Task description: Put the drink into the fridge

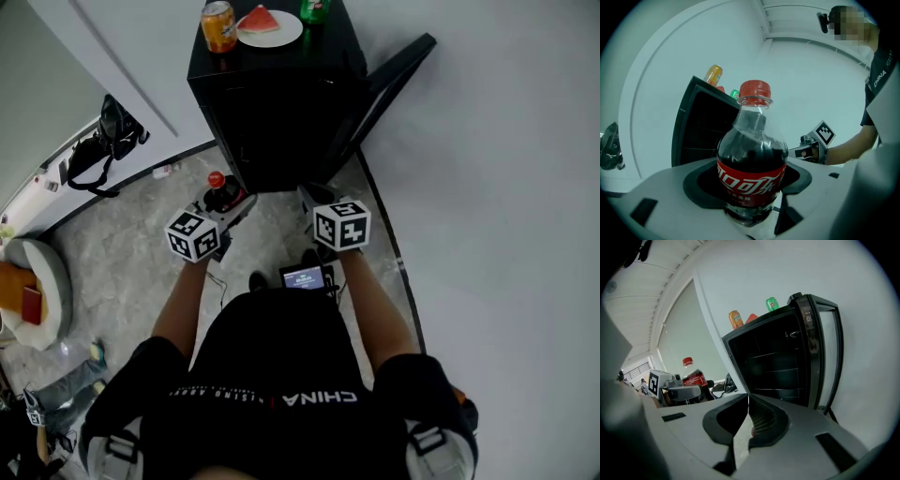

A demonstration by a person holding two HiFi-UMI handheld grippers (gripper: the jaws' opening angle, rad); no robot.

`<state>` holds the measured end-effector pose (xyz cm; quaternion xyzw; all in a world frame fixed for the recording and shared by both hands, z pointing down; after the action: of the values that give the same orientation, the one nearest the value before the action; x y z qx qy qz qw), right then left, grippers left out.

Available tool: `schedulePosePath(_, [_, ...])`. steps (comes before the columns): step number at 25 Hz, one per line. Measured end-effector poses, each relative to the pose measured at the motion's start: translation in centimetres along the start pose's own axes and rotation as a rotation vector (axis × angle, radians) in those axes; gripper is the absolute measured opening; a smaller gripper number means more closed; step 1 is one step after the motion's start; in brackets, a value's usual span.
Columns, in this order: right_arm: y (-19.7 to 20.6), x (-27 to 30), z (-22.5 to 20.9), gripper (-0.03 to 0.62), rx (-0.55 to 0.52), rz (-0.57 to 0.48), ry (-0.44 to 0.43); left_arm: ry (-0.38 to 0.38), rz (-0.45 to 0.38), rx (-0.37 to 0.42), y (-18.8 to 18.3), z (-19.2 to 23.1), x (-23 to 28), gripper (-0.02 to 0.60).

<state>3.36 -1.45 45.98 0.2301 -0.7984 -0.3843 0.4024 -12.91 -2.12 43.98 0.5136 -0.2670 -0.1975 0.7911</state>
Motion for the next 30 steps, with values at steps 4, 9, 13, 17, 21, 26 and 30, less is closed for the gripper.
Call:
schedulePosePath(4, [-2.6, 0.7, -2.4, 0.017, -0.018, -0.004, -0.037, -0.034, -0.018, -0.010, -1.5, 0.2, 2.6, 0.318])
schedulePosePath(9, [-5.1, 1.7, -5.4, 0.017, -0.039, -0.004, -0.087, -0.076, -0.030, 0.005, -2.9, 0.3, 6.0, 0.318])
schedulePosePath(13, [-6.2, 2.6, -7.2, 0.017, -0.047, 0.014, -0.132, -0.122, -0.039, 0.007, -3.7, 0.4, 7.8, 0.318])
schedulePosePath(17, [-6.3, 3.5, -7.8, 0.017, -0.058, 0.034, -0.153, -0.139, -0.048, 0.001, -3.8, 0.5, 8.7, 0.318])
schedulePosePath(21, [-6.8, 4.1, -7.3, 0.017, -0.053, 0.020, -0.141, -0.108, -0.022, 0.018, -3.9, 1.1, 9.0, 0.318])
schedulePosePath(26, [-7.5, 4.0, -6.2, 0.017, -0.052, -0.013, -0.116, -0.073, -0.008, 0.036, -4.4, 1.9, 8.7, 0.318])
schedulePosePath(30, [-6.8, 3.8, -5.9, 0.017, -0.034, -0.011, -0.096, -0.057, 0.004, 0.035, -4.1, 2.1, 8.3, 0.318])
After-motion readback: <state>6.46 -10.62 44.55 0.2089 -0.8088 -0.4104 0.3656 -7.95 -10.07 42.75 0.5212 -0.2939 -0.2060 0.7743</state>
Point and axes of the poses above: the fingertips, and each gripper's own axes: x forward along the fingers, z to its left, y out of its underside, the point moved 3 cm from there along -x, backward along the fingers, and after that the axes turned 2 degrees about -y, right-handed, at the moved point
